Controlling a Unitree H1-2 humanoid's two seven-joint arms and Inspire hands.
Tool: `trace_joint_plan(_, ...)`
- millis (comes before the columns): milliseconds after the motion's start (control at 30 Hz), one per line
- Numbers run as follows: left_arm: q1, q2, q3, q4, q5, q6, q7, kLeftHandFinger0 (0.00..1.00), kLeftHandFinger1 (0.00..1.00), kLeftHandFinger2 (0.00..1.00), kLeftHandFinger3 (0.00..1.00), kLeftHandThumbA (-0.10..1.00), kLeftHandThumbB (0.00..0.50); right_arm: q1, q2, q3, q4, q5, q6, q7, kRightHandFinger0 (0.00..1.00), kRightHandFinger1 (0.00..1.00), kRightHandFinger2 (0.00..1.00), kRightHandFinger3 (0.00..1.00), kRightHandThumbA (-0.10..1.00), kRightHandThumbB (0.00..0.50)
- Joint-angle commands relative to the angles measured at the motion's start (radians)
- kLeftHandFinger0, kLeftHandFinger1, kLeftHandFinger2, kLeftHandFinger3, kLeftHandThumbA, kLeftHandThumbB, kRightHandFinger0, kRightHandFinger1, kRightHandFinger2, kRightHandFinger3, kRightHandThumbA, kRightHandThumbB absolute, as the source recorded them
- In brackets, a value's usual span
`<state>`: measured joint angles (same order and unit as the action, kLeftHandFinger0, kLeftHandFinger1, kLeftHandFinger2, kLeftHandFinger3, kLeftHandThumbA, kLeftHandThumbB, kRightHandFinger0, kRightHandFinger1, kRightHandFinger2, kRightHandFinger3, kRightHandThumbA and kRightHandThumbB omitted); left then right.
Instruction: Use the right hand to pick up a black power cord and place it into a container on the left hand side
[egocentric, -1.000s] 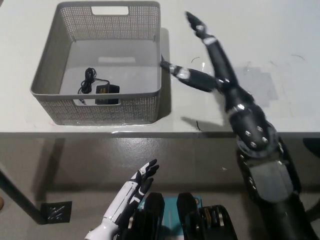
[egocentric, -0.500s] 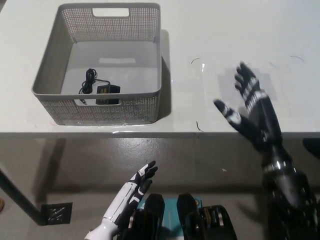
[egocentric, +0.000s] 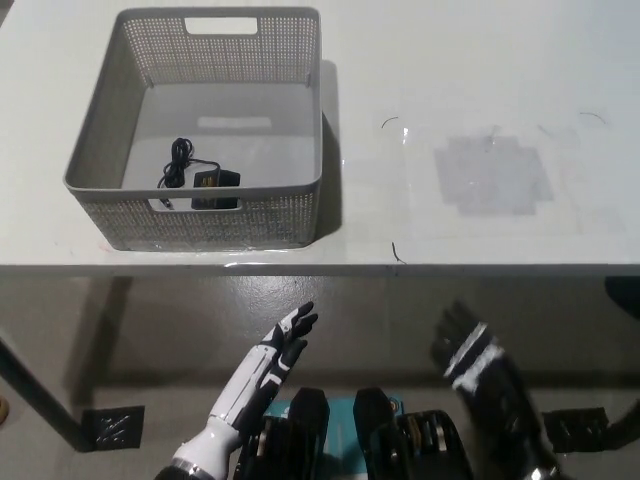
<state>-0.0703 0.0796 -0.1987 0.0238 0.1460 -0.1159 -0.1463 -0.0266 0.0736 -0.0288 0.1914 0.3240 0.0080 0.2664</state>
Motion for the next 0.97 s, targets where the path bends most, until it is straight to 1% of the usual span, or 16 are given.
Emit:
trace_joint_plan(0, -0.035, -0.015, 0.014, -0.001, -0.016, -0.049, 0.015, 1.0, 1.0, 1.0, 1.0, 1.0, 0.267, 0.026, 0.044, 0.017, 0.072, 0.191, -0.041, 0.227, 1.0, 1.0, 1.0, 1.0, 1.0, 0.319)
trace_joint_plan(67, -0.026, -0.015, 0.014, -0.001, -0.019, -0.057, 0.015, 1.0, 1.0, 1.0, 1.0, 1.0, 0.276, 0.04, 0.054, 0.022, 0.089, 0.17, -0.065, 0.219, 1.0, 1.0, 1.0, 1.0, 1.0, 0.297)
trace_joint_plan(133, -0.014, -0.013, 0.012, -0.002, -0.018, -0.06, 0.015, 1.0, 1.0, 1.0, 1.0, 1.0, 0.282, 0.048, 0.061, 0.024, 0.109, 0.149, -0.096, 0.215, 1.0, 1.0, 1.0, 1.0, 1.0, 0.293)
trace_joint_plan(167, -0.006, -0.011, 0.008, -0.005, -0.005, -0.06, 0.017, 1.0, 1.0, 1.0, 1.0, 1.0, 0.263, 0.051, 0.06, 0.028, 0.119, 0.117, -0.125, 0.2, 1.0, 1.0, 1.0, 1.0, 1.0, 0.294)
trace_joint_plan(233, -0.001, -0.01, 0.007, -0.008, -0.002, -0.058, 0.017, 1.0, 1.0, 1.0, 1.0, 1.0, 0.259, 0.046, 0.058, 0.027, 0.132, 0.094, -0.149, 0.185, 1.0, 1.0, 1.0, 1.0, 1.0, 0.306)
trace_joint_plan(267, 0.004, -0.009, 0.007, -0.011, -0.002, -0.057, 0.017, 1.0, 1.0, 1.0, 1.0, 1.0, 0.258, 0.044, 0.056, 0.028, 0.138, 0.084, -0.161, 0.181, 1.0, 1.0, 1.0, 1.0, 1.0, 0.299)
trace_joint_plan(300, 0.006, -0.009, 0.007, -0.015, 0.0, -0.052, 0.018, 1.0, 1.0, 1.0, 1.0, 1.0, 0.27, 0.042, 0.055, 0.029, 0.141, 0.08, -0.165, 0.179, 1.0, 1.0, 1.0, 1.0, 1.0, 0.309)
trace_joint_plan(367, 0.006, -0.007, 0.007, -0.016, 0.006, -0.047, 0.018, 1.0, 1.0, 1.0, 1.0, 1.0, 0.263, 0.031, 0.049, 0.027, 0.156, 0.07, -0.186, 0.175, 1.0, 1.0, 1.0, 1.0, 1.0, 0.312)
trace_joint_plan(533, 0.013, -0.004, 0.008, -0.018, 0.0, -0.048, 0.014, 1.0, 1.0, 1.0, 1.0, 1.0, 0.258, 0.025, 0.045, 0.03, 0.164, 0.055, -0.208, 0.164, 1.0, 1.0, 1.0, 1.0, 1.0, 0.295)
trace_joint_plan(633, 0.011, 0.0, 0.01, -0.02, 0.005, -0.039, 0.015, 1.0, 1.0, 1.0, 1.0, 1.0, 0.278, 0.018, 0.044, 0.038, 0.17, 0.04, -0.228, 0.161, 1.0, 1.0, 1.0, 1.0, 1.0, 0.3)
trace_joint_plan(700, 0.024, 0.002, 0.007, -0.029, 0.016, -0.029, 0.016, 1.0, 1.0, 1.0, 1.0, 1.0, 0.263, 0.029, 0.046, 0.041, 0.17, 0.032, -0.241, 0.156, 1.0, 1.0, 1.0, 1.0, 1.0, 0.301)
trace_joint_plan(733, 0.026, 0.003, 0.006, -0.03, 0.022, -0.022, 0.017, 1.0, 1.0, 1.0, 1.0, 1.0, 0.251, 0.032, 0.047, 0.041, 0.17, 0.031, -0.242, 0.154, 1.0, 1.0, 1.0, 1.0, 1.0, 0.29)
trace_joint_plan(767, 0.026, 0.004, 0.005, -0.032, 0.028, -0.011, 0.018, 1.0, 1.0, 1.0, 1.0, 1.0, 0.233, 0.032, 0.047, 0.041, 0.17, 0.034, -0.241, 0.155, 1.0, 1.0, 1.0, 1.0, 1.0, 0.277)
trace_joint_plan(800, 0.028, 0.005, 0.004, -0.035, 0.032, 0.002, 0.016, 1.0, 1.0, 1.0, 1.0, 1.0, 0.21, 0.037, 0.049, 0.041, 0.169, 0.036, -0.243, 0.155, 1.0, 1.0, 1.0, 1.0, 1.0, 0.282)
trace_joint_plan(867, 0.032, 0.009, -0.001, -0.041, 0.044, 0.039, 0.01, 1.0, 1.0, 1.0, 1.0, 1.0, 0.197, 0.045, 0.052, 0.042, 0.166, 0.042, -0.241, 0.154, 1.0, 1.0, 1.0, 1.0, 1.0, 0.286)
trace_joint_plan(933, 0.032, 0.01, -0.002, -0.038, 0.045, 0.035, 0.009, 1.0, 1.0, 1.0, 1.0, 1.0, 0.195, 0.046, 0.052, 0.043, 0.165, 0.044, -0.24, 0.155, 1.0, 1.0, 1.0, 1.0, 1.0, 0.287)
